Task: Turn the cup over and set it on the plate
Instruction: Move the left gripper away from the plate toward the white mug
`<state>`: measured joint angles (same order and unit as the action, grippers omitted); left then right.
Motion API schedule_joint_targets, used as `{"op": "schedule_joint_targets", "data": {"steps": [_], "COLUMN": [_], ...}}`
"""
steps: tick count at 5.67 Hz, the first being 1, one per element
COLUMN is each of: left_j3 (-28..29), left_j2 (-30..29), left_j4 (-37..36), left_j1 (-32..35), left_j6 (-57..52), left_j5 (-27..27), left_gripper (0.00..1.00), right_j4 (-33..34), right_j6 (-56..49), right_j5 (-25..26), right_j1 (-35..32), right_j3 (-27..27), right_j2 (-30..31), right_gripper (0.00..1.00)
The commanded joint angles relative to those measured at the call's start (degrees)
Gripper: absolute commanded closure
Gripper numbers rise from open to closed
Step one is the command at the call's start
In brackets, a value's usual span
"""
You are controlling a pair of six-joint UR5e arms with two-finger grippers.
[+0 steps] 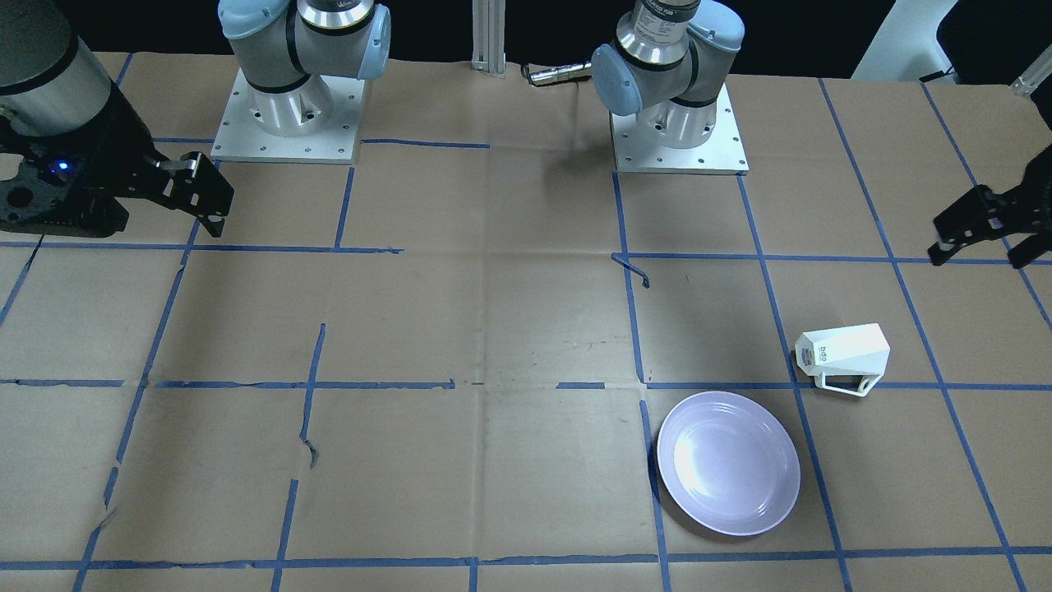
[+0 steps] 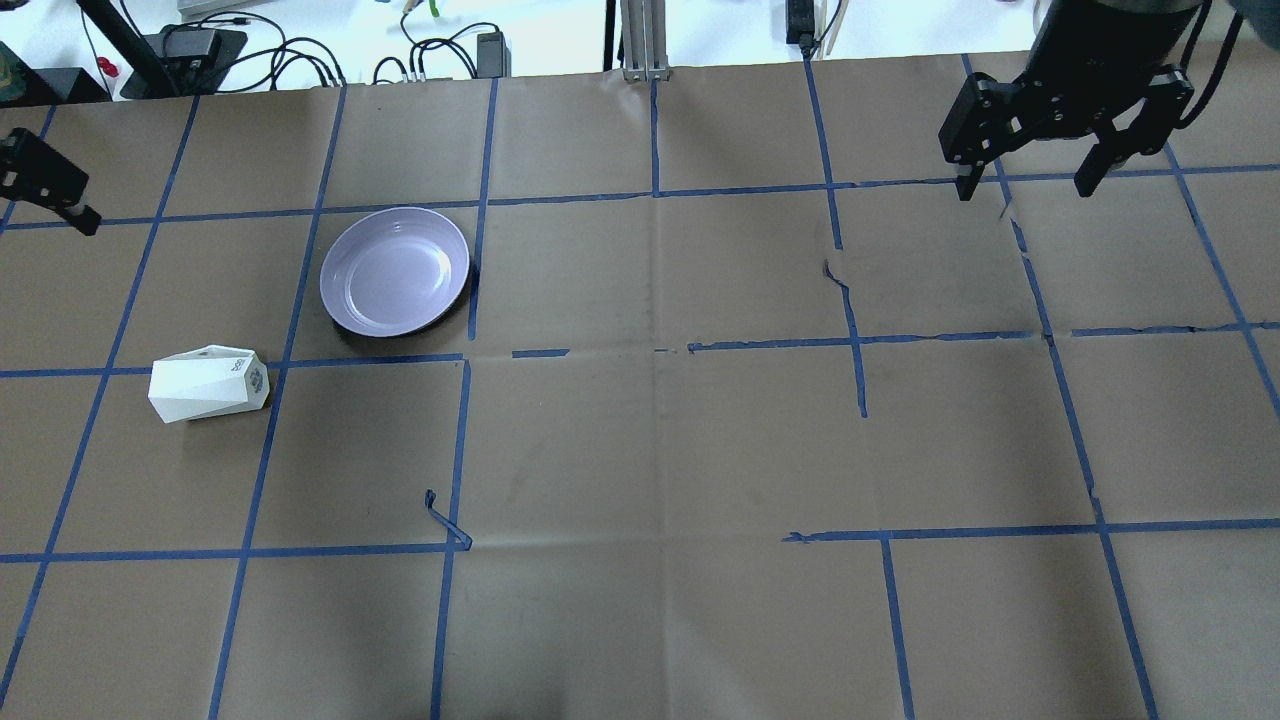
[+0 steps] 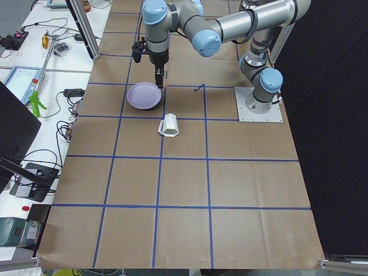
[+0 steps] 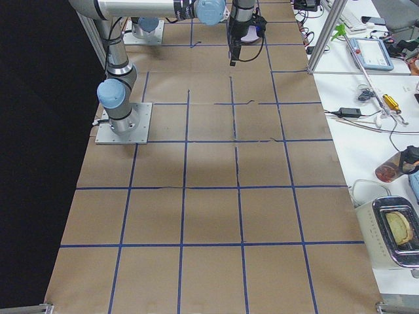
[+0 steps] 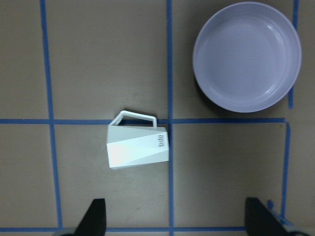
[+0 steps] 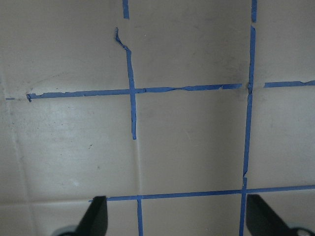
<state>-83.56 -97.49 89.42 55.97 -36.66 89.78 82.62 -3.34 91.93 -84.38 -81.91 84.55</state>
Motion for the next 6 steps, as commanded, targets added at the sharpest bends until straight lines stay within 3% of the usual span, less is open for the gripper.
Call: {"op": "schedule_joint_targets", "data": {"steps": [1, 2, 3, 6], "left_j3": [0.15, -0.55, -0.55, 0.32], "left_j2": [-1.48, -1.74, -4.27, -19.18], "left_j4": [-0.12, -0.12, 0.05, 3.55], "left_j1": [-8.67, -8.69, -9.21, -17.81], "left_j6": [-11.22, -11.59, -11.77, -21.67], "left_j5": [-0.39, -0.65, -8.66, -29.5], "left_gripper": [0.01, 0.01, 0.01, 0.01], "right_j4": [0.0, 0.0, 0.0, 0.0], "right_j6": [0.0, 0.0, 0.0, 0.0], "right_j5": [0.0, 0.0, 0.0, 0.0], "right_j1": [0.0, 0.0, 0.0, 0.0], "right_j3": [0.0, 0.0, 0.0, 0.0], "right_j2": [0.0, 0.0, 0.0, 0.0], "right_gripper": [0.0, 0.0, 0.0, 0.0]}}
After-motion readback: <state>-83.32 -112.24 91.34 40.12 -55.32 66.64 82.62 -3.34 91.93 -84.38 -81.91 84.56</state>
